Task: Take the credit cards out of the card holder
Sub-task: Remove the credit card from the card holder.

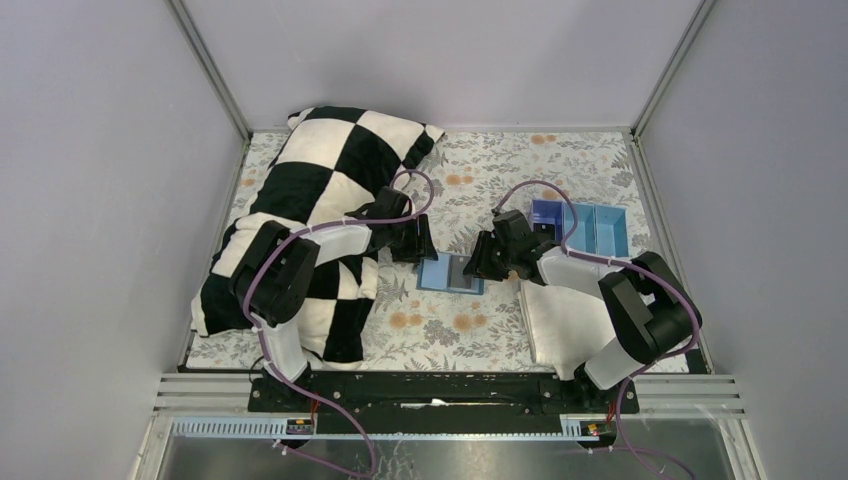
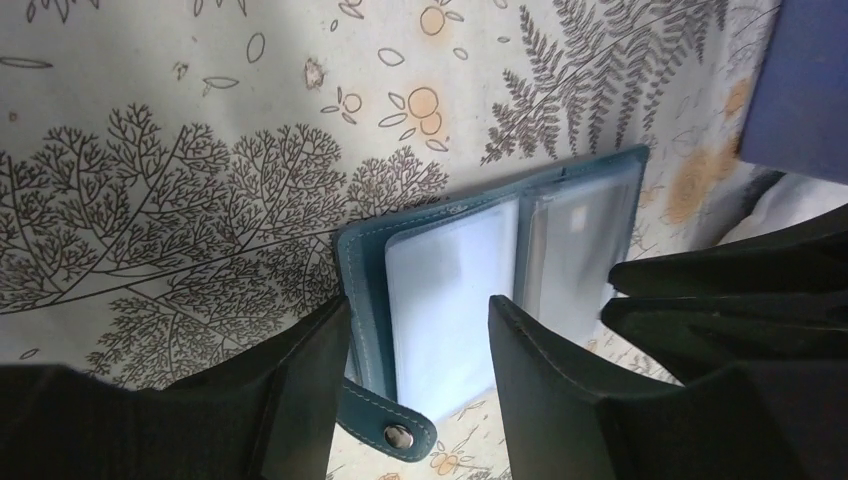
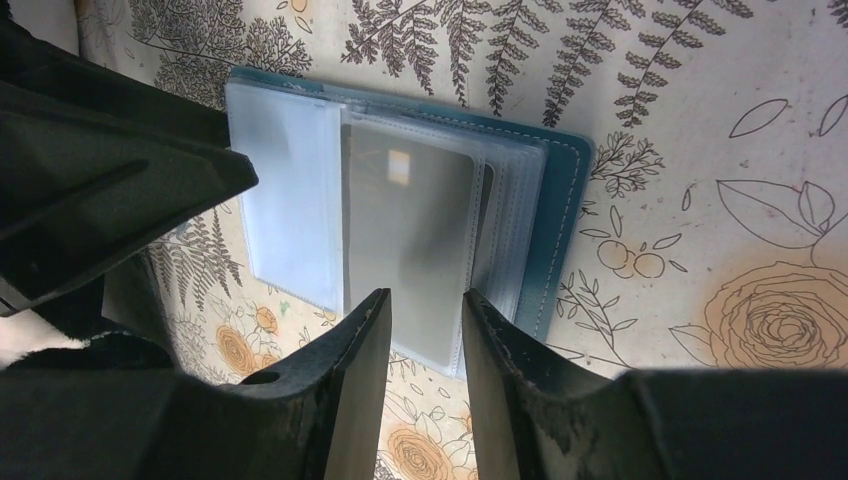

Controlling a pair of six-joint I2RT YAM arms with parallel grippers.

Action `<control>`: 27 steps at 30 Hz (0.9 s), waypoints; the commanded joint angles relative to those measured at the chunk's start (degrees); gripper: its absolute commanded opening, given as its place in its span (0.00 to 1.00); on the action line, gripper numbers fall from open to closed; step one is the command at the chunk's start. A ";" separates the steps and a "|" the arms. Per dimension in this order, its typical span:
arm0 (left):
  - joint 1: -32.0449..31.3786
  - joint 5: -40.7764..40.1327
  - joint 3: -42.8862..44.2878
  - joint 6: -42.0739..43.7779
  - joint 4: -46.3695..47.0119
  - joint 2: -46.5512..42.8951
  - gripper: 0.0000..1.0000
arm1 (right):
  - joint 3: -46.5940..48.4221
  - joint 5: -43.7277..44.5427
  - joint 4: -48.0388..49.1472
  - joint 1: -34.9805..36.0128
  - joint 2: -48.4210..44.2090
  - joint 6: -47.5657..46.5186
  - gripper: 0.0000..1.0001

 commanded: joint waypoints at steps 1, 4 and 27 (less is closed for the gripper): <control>-0.06 1.52 1.02 1.26 0.16 2.12 0.58 | 0.13 0.07 1.09 -0.19 0.66 1.26 0.40; -0.43 2.84 -0.55 0.80 1.75 2.33 0.58 | -0.05 -1.37 2.44 -0.36 1.03 2.04 0.40; -5.51 5.10 0.17 -0.11 0.22 -1.71 0.59 | -7.41 -7.93 7.86 -0.62 -10.98 9.92 0.40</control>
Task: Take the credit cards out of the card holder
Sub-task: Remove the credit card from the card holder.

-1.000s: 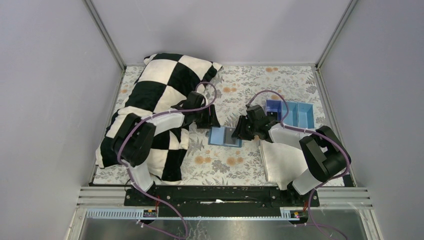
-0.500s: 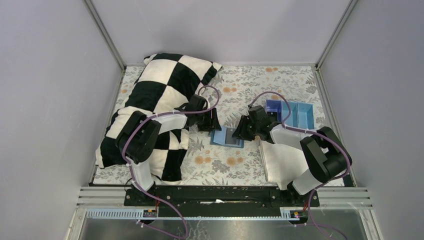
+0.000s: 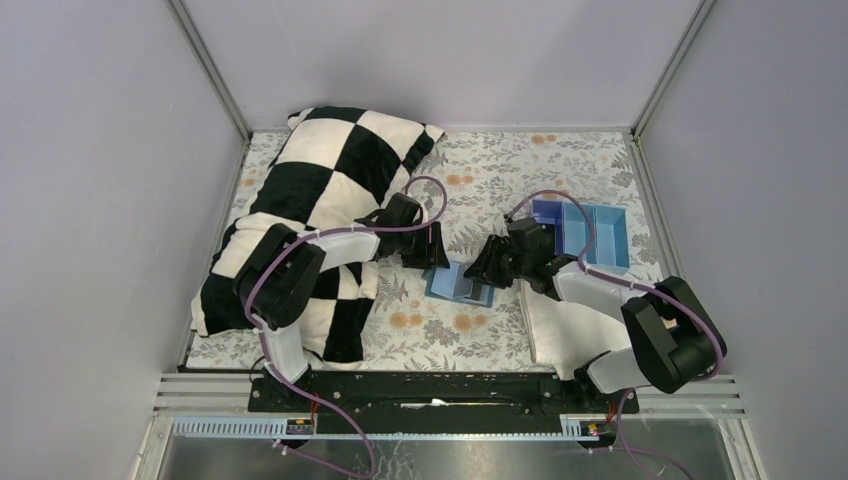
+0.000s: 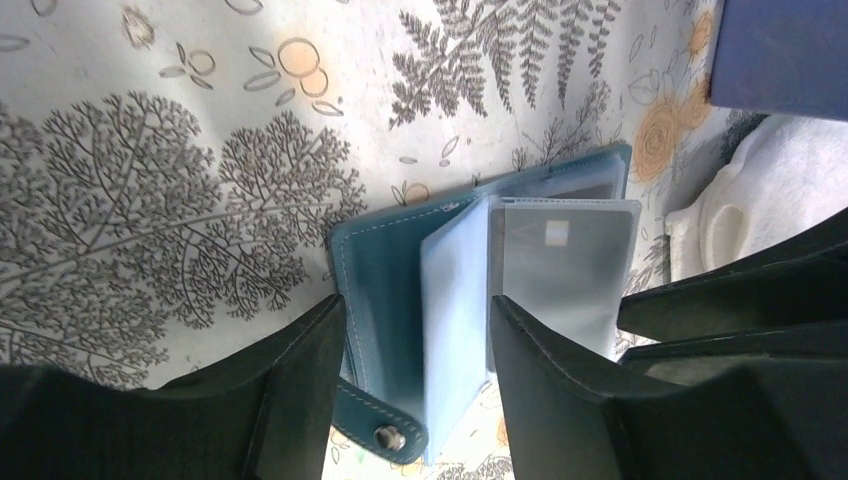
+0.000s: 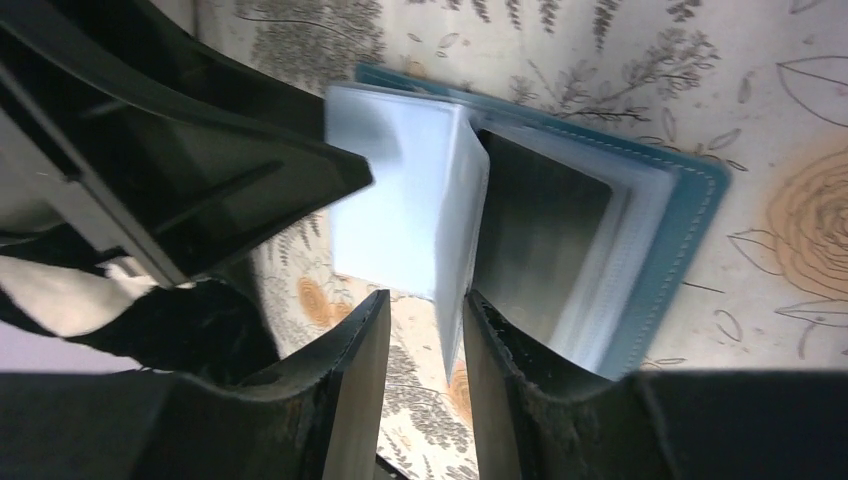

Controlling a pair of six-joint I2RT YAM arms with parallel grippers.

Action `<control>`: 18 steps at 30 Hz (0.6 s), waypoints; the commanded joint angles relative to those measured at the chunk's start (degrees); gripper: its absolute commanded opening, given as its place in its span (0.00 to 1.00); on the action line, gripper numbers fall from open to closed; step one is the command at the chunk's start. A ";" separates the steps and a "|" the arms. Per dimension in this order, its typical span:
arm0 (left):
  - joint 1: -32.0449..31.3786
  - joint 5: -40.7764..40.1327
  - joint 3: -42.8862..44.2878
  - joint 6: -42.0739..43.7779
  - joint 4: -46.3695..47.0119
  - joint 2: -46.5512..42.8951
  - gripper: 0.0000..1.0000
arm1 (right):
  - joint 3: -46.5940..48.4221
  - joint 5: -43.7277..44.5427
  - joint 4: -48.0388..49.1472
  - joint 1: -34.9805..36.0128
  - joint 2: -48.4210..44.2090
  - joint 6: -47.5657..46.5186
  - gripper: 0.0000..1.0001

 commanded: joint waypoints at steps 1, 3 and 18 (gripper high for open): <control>-1.40 3.03 1.39 0.17 -3.47 -3.43 0.60 | -0.19 -2.79 4.95 0.40 -2.10 2.37 0.40; -1.40 2.01 2.00 0.47 -4.49 -5.08 0.63 | 0.25 -2.92 5.00 0.42 -1.49 2.25 0.40; 3.38 -3.74 3.79 1.77 -11.26 -18.02 0.67 | 6.22 -5.92 7.41 2.15 5.85 2.24 0.40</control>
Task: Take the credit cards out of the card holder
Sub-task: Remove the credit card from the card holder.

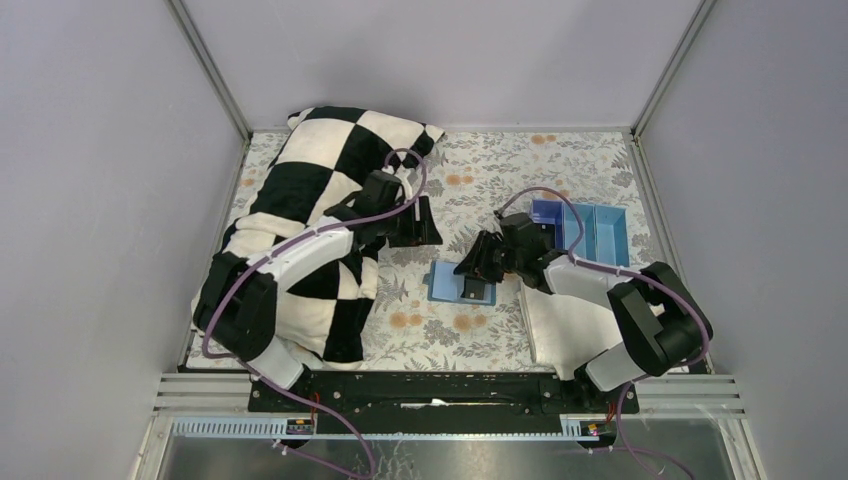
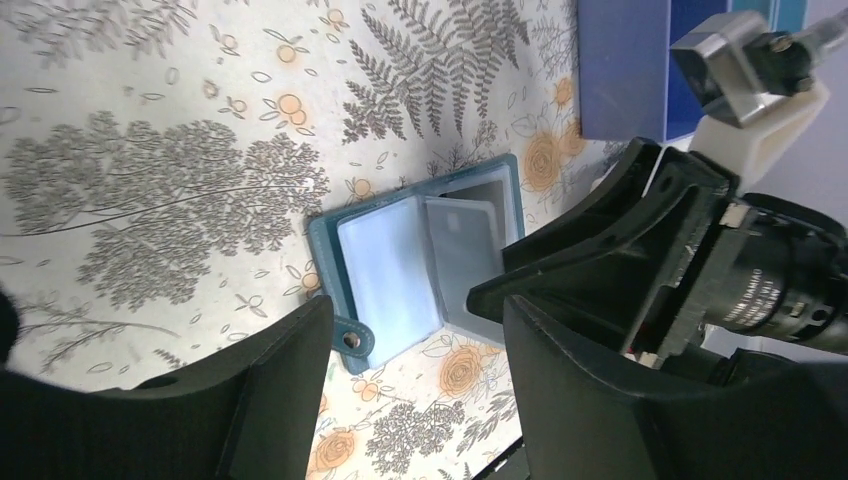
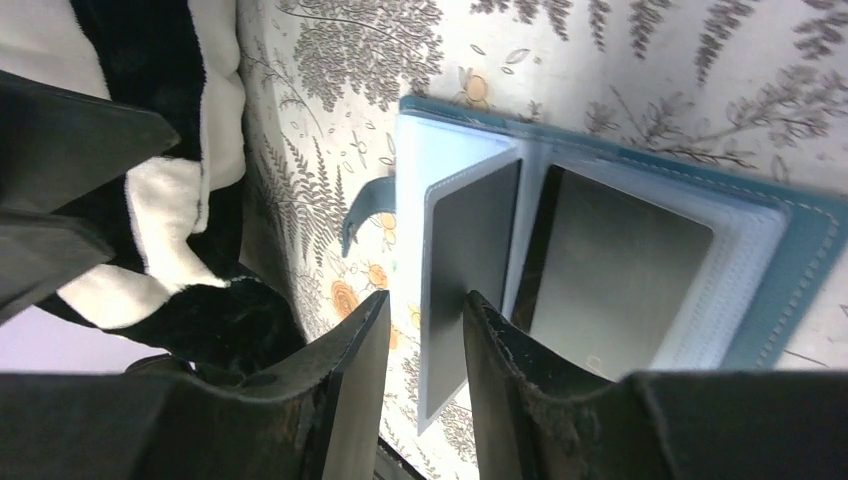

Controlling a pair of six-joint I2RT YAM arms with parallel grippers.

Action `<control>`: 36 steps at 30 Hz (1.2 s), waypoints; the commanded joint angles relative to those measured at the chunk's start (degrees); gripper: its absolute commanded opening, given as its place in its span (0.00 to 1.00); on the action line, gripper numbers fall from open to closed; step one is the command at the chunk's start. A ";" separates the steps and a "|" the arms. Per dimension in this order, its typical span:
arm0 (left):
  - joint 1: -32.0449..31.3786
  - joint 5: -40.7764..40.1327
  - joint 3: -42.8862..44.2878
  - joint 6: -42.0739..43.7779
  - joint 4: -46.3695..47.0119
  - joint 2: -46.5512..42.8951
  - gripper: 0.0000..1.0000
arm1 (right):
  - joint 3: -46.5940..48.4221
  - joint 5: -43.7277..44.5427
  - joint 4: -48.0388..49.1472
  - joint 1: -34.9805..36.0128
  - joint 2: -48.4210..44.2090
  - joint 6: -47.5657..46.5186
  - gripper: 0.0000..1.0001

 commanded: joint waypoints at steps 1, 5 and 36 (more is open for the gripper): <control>1.79 -1.41 0.15 1.26 -1.50 -5.24 0.67 | 4.72 -1.62 2.98 2.08 2.14 0.30 0.41; 2.22 -1.69 -1.42 1.44 -2.88 -7.50 0.67 | 8.39 -1.79 3.23 4.30 5.57 0.31 0.46; -1.64 12.62 -18.39 -8.95 24.11 7.11 0.64 | -0.48 -1.99 4.37 -1.86 8.97 0.74 0.48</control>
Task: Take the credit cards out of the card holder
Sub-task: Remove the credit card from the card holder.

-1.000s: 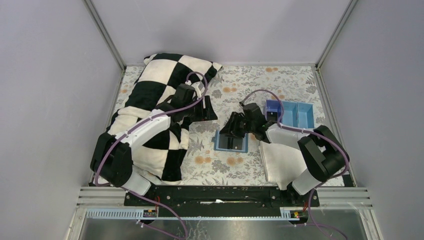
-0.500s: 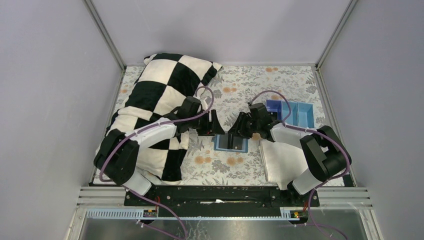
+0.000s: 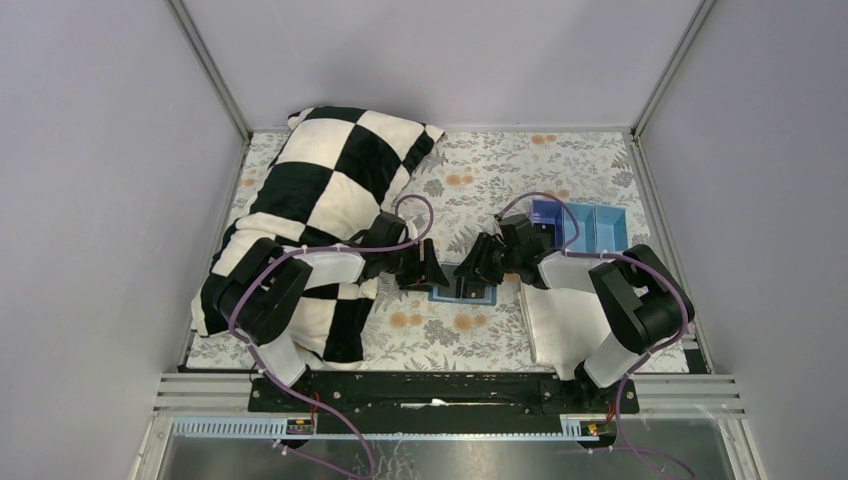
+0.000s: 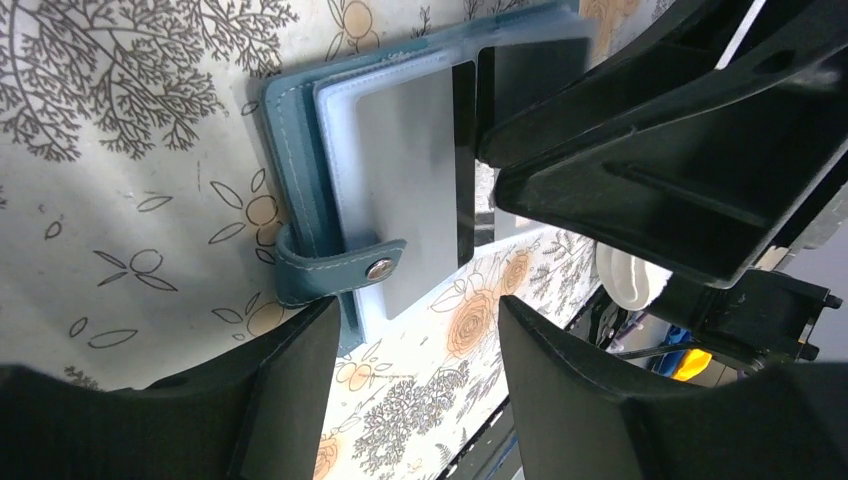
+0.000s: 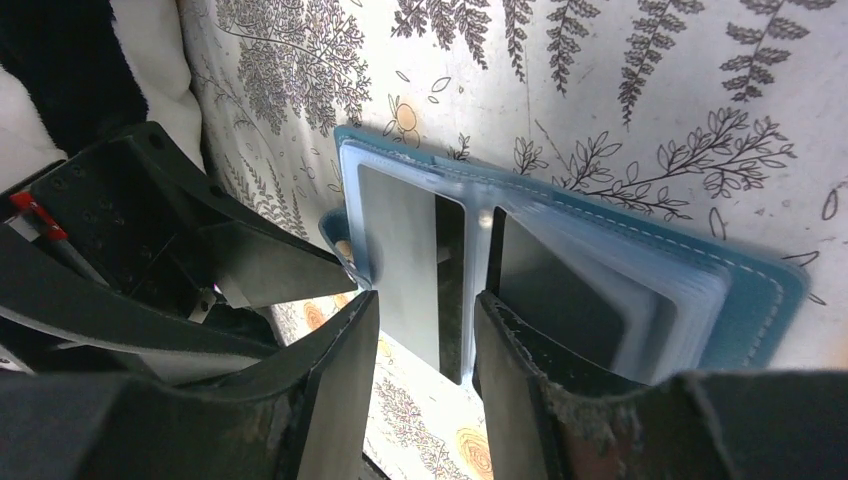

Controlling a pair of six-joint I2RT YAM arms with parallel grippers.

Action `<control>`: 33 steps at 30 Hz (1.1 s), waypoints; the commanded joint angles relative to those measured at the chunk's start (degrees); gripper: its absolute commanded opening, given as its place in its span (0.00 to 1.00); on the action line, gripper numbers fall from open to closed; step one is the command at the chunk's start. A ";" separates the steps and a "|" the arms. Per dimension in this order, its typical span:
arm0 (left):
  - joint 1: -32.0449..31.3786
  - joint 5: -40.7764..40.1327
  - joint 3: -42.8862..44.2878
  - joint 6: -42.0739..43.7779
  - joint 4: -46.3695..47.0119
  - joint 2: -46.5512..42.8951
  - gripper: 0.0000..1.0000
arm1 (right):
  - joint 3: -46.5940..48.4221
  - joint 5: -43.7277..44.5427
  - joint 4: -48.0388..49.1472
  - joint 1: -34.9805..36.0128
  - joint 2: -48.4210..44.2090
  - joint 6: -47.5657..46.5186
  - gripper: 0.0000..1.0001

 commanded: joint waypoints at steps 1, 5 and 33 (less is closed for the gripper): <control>0.18 0.26 -1.52 -0.52 5.25 1.41 0.64 | -2.10 0.73 1.20 0.27 1.28 1.19 0.47; 0.16 -0.14 -2.67 -0.16 5.51 2.07 0.64 | -4.57 2.46 2.40 0.27 1.14 1.86 0.47; -0.93 -11.30 2.47 3.02 -6.85 -9.72 0.63 | -14.52 1.63 16.47 -0.06 -4.75 7.48 0.00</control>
